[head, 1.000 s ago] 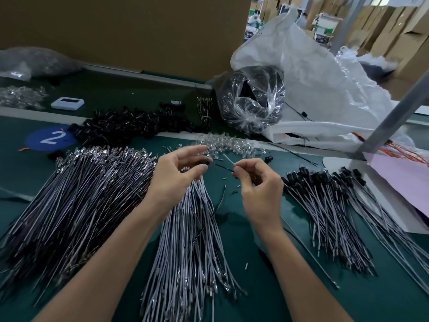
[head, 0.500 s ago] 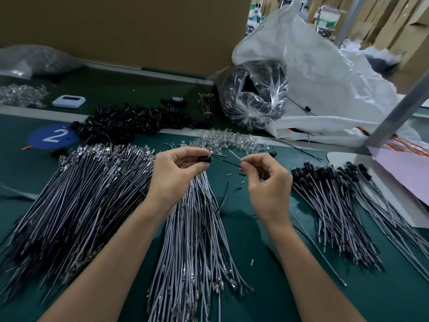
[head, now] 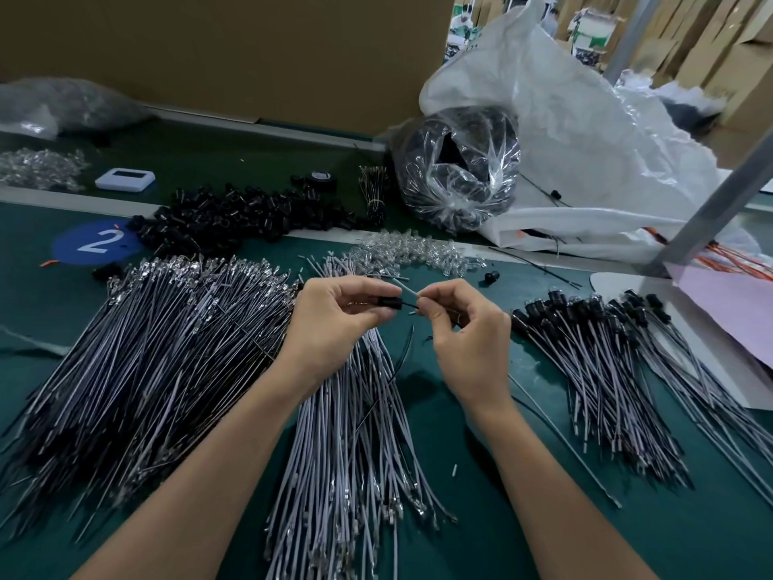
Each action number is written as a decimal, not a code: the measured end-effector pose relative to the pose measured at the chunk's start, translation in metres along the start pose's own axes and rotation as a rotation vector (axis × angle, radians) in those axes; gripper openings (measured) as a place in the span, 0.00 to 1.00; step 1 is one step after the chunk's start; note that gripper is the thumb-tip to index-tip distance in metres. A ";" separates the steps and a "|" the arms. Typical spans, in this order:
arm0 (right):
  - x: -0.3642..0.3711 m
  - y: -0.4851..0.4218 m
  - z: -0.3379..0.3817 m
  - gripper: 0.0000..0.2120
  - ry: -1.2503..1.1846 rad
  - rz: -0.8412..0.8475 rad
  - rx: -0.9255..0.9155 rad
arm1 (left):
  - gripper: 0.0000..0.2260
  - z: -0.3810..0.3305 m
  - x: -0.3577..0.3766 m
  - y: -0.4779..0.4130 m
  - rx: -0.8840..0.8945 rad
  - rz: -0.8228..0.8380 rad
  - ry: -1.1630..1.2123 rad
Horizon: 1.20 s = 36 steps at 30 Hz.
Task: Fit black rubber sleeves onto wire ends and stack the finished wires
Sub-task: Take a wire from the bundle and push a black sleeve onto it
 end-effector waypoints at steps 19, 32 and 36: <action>-0.001 0.008 0.013 0.03 -0.033 -0.080 -0.137 | 0.08 0.018 0.016 0.008 -0.249 -0.001 0.634; -0.007 0.001 0.005 0.03 -0.061 -0.023 0.015 | 0.07 0.031 -0.014 0.004 -0.333 -0.281 0.864; -0.002 0.002 0.005 0.03 -0.027 0.028 0.014 | 0.07 0.032 -0.016 0.002 -0.317 -0.282 0.839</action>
Point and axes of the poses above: each hand's wrist, its own y-axis away from the middle knuckle, its own x-axis out of the palm, z = x × y, the point moved 8 cm from there along -y, towards the middle knuckle, and after that the axes turned 11 degrees about -y, right-handed, at the moved point
